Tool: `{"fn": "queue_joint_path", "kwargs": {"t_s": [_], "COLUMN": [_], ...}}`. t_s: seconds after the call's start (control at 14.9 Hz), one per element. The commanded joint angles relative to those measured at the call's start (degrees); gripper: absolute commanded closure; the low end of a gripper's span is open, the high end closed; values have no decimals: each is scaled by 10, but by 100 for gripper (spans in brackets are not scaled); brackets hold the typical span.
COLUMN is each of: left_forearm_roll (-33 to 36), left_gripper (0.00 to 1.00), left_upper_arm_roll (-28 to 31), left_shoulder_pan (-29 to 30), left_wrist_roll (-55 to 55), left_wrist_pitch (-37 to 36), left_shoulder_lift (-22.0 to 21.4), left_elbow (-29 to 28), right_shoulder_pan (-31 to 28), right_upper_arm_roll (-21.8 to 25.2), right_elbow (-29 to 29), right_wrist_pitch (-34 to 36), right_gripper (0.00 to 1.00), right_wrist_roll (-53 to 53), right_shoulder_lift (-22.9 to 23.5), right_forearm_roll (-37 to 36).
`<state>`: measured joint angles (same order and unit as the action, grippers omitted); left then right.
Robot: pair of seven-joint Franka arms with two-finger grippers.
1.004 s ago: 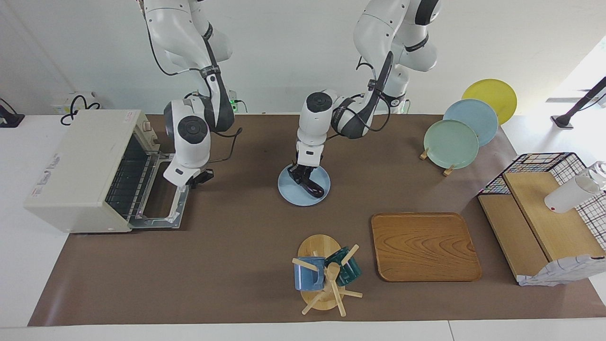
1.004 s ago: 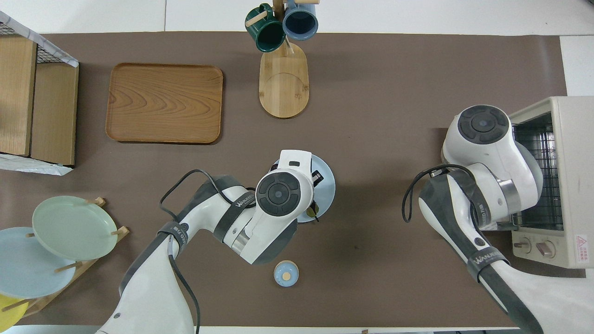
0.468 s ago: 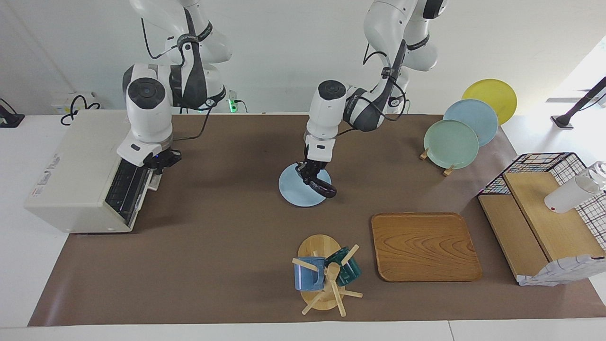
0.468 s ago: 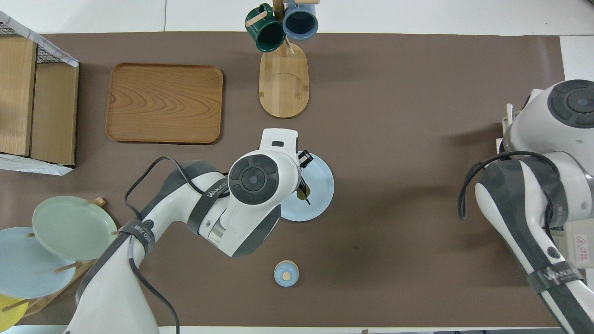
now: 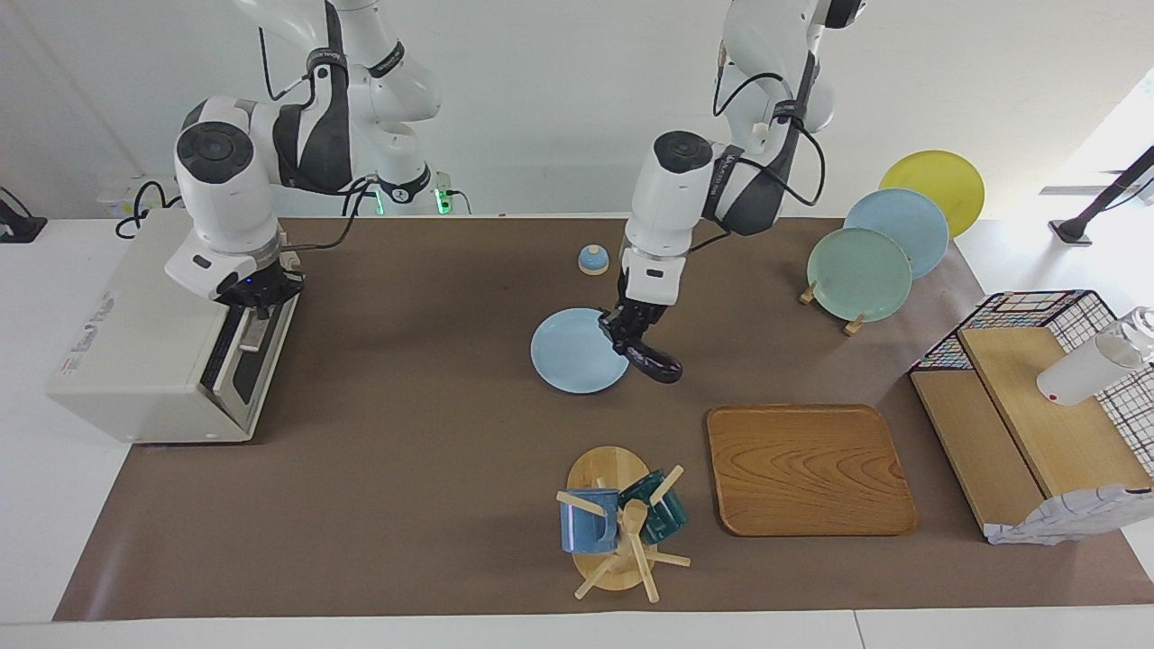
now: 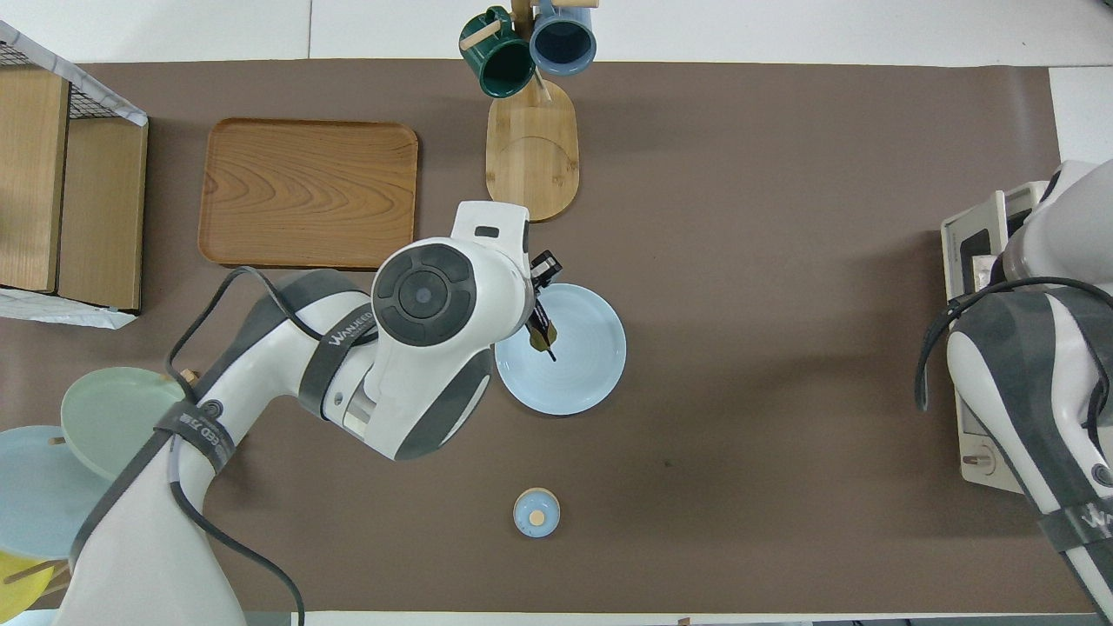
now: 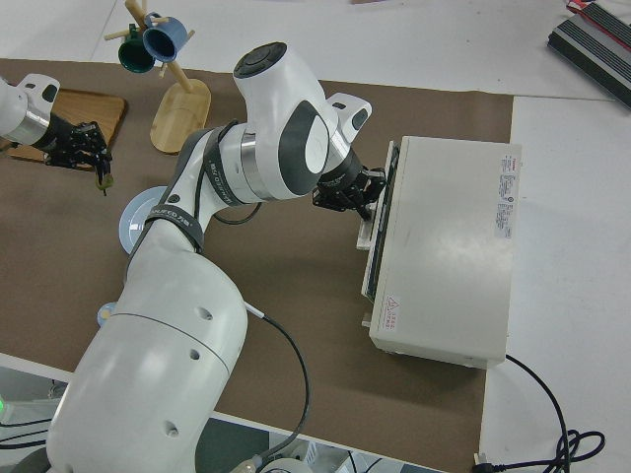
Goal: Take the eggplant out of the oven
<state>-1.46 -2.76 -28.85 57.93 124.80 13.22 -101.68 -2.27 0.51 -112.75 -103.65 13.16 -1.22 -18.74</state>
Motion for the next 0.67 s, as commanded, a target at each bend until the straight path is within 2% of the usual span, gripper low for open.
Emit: {"fn": "queue_joint_path", "kwargs": {"t_s": [0.0,0.33,0.47,0.54,0.6], "left_forearm_roll": [0,-26,-25,-21,-19], "left_gripper": [100,100,100,100,100], "left_upper_arm_roll": [-5,-4,-3,-3,-3], "left_shoulder_pan": [59,156,183,196,201], "left_wrist_roll": [-104,-298,-362,-384,-400], "left_wrist_pitch": [-32,-28,-21,-11,1], "left_shoulder_lift": [25,30,45,58,74], "left_elbow": [39,37,39,41,48], "right_shoulder_pan": [2,7,4,3,2], "right_upper_arm_roll": [-9,-20,-20,-20,-20], "right_elbow": [39,109,151,157,157], "right_wrist_pitch": [61,104,131,135,136], "right_gripper": [100,100,98,89,74], "right_wrist_roll": [14,10,6,5,6], "right_shoulder_lift": [-23,-16,3,5,5], "right_forearm_roll": [15,112,146,148,148]}}
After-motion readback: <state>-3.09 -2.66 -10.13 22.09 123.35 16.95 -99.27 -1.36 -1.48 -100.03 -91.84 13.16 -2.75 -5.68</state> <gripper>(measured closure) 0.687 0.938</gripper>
